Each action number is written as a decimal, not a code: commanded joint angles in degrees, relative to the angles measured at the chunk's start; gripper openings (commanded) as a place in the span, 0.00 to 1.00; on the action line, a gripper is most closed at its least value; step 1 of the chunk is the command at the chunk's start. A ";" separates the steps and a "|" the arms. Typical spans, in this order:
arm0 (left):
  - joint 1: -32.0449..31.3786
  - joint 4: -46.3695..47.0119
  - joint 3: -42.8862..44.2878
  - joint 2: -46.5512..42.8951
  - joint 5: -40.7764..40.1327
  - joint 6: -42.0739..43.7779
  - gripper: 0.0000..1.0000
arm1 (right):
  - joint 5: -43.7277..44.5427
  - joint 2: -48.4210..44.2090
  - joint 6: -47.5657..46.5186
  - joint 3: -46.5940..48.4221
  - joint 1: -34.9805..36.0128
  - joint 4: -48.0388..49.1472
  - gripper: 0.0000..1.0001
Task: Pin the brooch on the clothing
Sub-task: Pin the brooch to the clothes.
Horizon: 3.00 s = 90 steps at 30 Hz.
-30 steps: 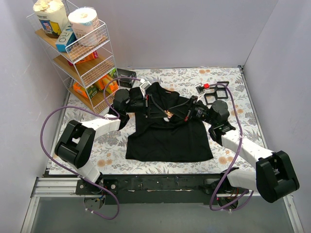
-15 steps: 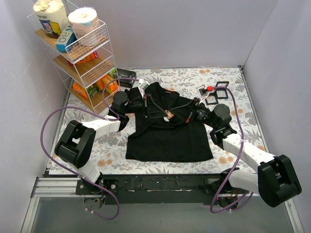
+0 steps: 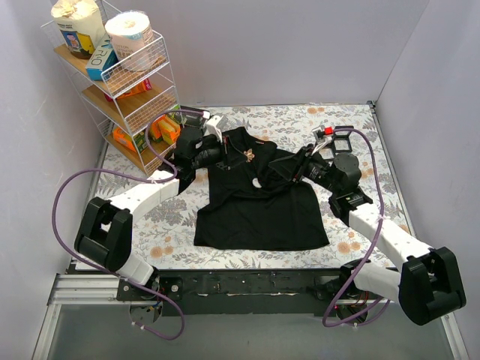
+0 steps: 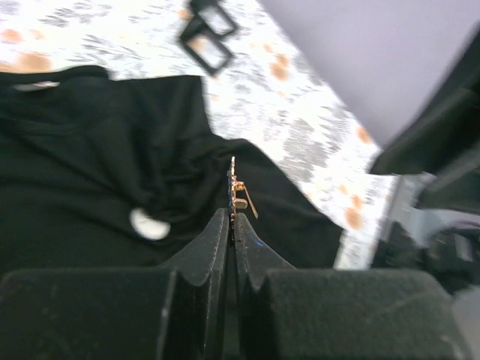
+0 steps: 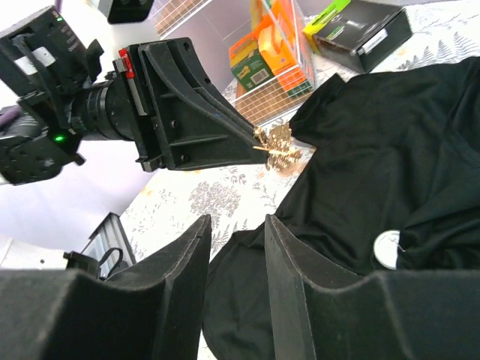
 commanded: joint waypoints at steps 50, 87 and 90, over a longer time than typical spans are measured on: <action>-6.31 -31.94 26.70 24.51 -33.02 12.99 0.00 | 26.03 39.39 -25.43 33.06 9.93 -32.02 0.36; -7.10 -31.76 26.43 26.27 -32.14 11.41 0.00 | 30.69 44.59 -17.09 34.66 9.23 -35.02 0.01; -7.36 -31.59 25.99 26.53 -31.97 10.97 0.00 | 28.76 43.00 -15.42 31.93 8.27 -32.04 0.01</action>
